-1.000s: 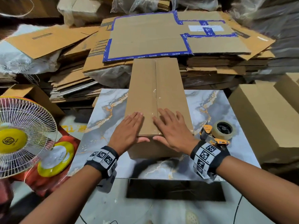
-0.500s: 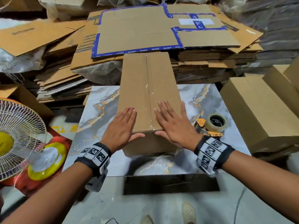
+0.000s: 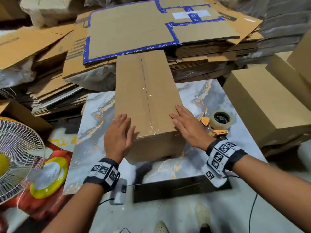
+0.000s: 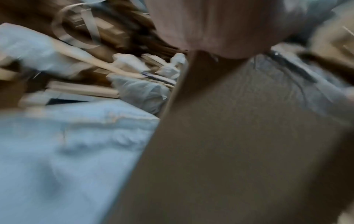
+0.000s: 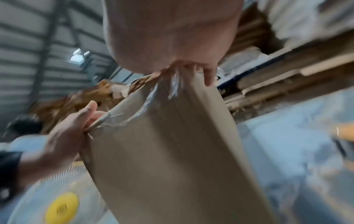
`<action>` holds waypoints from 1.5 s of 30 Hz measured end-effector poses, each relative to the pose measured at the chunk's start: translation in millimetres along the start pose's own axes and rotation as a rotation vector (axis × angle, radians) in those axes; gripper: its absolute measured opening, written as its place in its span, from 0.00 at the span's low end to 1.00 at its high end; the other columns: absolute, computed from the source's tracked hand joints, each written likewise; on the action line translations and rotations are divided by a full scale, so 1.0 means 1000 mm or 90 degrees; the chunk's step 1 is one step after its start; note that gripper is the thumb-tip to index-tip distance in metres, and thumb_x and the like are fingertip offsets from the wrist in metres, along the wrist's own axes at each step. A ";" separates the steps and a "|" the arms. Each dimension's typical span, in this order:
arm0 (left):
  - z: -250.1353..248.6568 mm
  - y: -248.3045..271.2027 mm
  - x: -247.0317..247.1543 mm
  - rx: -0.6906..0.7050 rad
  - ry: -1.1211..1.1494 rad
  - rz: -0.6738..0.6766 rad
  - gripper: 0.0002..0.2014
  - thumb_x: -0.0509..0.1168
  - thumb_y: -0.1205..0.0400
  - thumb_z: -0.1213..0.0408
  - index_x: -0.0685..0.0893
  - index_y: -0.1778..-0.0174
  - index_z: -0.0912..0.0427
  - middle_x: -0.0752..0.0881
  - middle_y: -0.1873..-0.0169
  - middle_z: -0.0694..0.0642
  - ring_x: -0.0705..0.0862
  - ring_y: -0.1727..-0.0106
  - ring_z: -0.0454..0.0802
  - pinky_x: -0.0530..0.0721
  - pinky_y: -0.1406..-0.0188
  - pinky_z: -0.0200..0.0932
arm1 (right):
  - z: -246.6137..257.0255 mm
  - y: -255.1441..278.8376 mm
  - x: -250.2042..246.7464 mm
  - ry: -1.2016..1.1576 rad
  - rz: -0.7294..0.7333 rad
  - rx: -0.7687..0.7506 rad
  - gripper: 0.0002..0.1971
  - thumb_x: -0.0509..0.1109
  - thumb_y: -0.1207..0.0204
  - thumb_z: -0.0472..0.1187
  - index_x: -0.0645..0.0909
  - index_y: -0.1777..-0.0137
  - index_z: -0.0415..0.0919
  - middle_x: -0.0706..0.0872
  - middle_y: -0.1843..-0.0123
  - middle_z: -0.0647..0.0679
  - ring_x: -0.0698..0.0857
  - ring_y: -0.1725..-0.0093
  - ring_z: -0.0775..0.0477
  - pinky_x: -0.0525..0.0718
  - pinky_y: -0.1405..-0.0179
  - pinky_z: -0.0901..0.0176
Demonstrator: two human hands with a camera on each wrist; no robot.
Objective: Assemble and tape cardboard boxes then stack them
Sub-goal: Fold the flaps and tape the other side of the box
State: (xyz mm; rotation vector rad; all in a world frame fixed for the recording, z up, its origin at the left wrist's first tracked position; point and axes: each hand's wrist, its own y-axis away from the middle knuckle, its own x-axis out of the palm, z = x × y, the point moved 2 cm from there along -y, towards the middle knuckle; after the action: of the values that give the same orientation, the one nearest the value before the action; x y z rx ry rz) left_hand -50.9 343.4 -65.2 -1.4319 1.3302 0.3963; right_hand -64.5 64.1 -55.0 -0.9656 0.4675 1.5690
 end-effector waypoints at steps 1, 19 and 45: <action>-0.002 0.003 0.003 -0.065 0.043 -0.094 0.25 0.55 0.12 0.52 0.89 0.38 0.67 0.86 0.33 0.64 0.82 0.29 0.62 0.79 0.28 0.57 | 0.002 -0.001 0.011 -0.068 -0.089 0.047 0.33 0.49 0.14 0.62 0.82 0.26 0.40 0.67 0.14 0.41 0.59 0.12 0.47 0.53 0.15 0.63; -0.076 0.013 0.057 -0.610 0.348 -0.481 0.40 0.49 0.11 0.47 0.45 0.14 0.76 0.52 0.15 0.74 0.54 0.14 0.68 0.48 0.14 0.52 | 0.004 0.003 0.014 0.210 -0.024 0.047 0.44 0.28 0.17 0.70 0.67 0.15 0.46 0.54 0.09 0.45 0.46 0.10 0.39 0.50 0.13 0.33; -0.005 0.004 -0.012 -0.196 0.164 0.027 0.36 0.57 0.11 0.43 0.59 0.12 0.60 0.65 0.15 0.60 0.63 0.15 0.57 0.65 0.18 0.54 | -0.011 0.025 -0.020 0.158 0.113 0.104 0.40 0.49 0.17 0.68 0.39 0.10 0.54 0.41 0.09 0.44 0.41 0.10 0.41 0.52 0.15 0.34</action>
State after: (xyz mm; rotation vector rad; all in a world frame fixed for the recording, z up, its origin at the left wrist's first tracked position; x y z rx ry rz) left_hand -60.3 346.0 -56.1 -1.7569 1.5577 0.4725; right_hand -84.7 38.1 -51.0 -1.0178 0.8622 1.5472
